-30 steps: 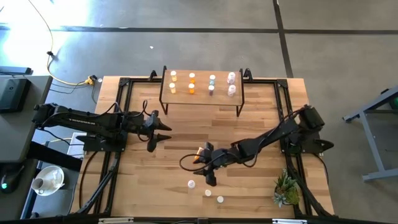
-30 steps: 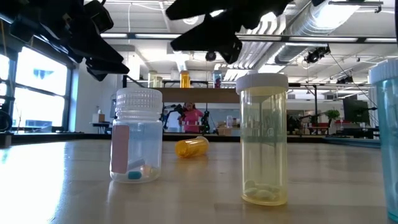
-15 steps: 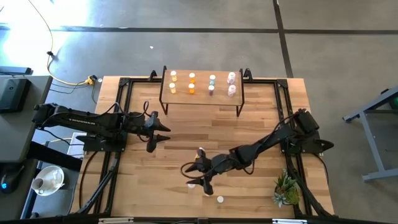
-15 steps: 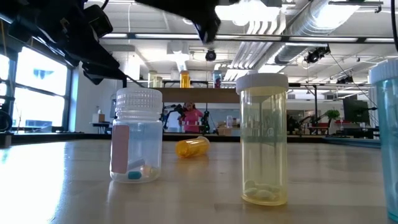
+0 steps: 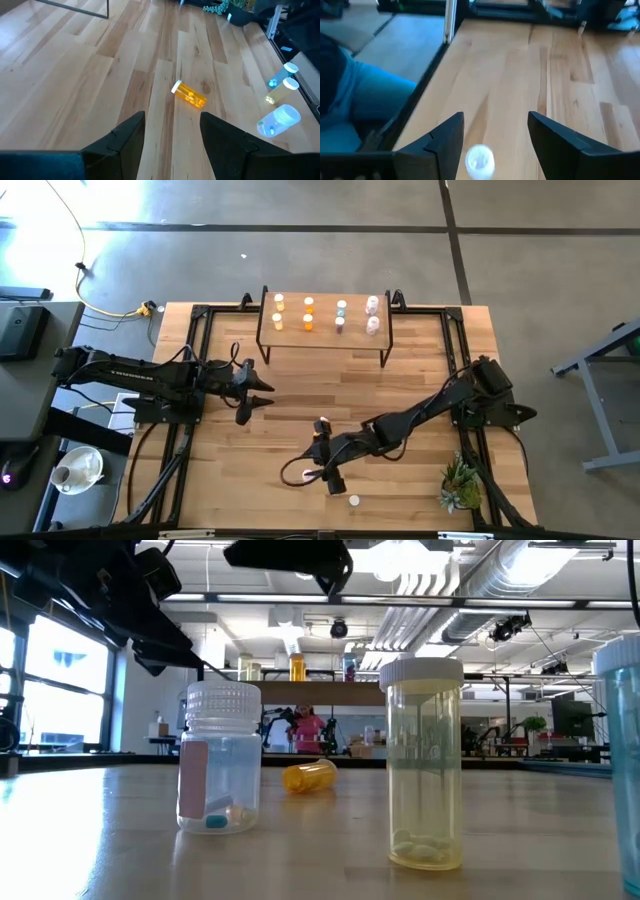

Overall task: Pick and place medicine bottles onto shelf by color
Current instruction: Put the transparent pill bottle on the shelf aligned with the transparent pill bottles

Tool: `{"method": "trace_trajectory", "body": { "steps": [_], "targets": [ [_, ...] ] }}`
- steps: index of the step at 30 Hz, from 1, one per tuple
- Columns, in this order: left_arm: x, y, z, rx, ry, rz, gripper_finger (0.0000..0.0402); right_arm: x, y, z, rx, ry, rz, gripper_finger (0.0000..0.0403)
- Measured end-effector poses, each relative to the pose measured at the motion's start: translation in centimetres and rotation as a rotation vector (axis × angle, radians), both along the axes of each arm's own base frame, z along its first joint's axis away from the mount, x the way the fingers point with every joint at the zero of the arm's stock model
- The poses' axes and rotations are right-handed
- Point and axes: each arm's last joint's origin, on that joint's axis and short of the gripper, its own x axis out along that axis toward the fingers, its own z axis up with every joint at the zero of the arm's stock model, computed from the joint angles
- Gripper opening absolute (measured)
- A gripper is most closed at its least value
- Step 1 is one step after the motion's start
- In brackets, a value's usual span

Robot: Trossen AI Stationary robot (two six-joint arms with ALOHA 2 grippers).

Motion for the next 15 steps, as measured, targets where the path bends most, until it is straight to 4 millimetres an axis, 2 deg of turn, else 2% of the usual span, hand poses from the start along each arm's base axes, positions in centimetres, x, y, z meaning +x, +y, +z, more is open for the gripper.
{"method": "trace_trajectory", "body": {
  "steps": [6, 15],
  "targets": [
    [0.0, 0.1, 0.0, 0.011, -0.002, 0.02, 0.0181, 0.3, 0.6, -2.1, -0.037, 0.045, 0.13, 0.0211],
    [0.0, 0.2, 0.1, 0.038, -0.001, 0.07, 0.0181, 1.0, 0.2, -4.3, -0.139, 0.06, 0.191, 0.0211]
  ]
}}
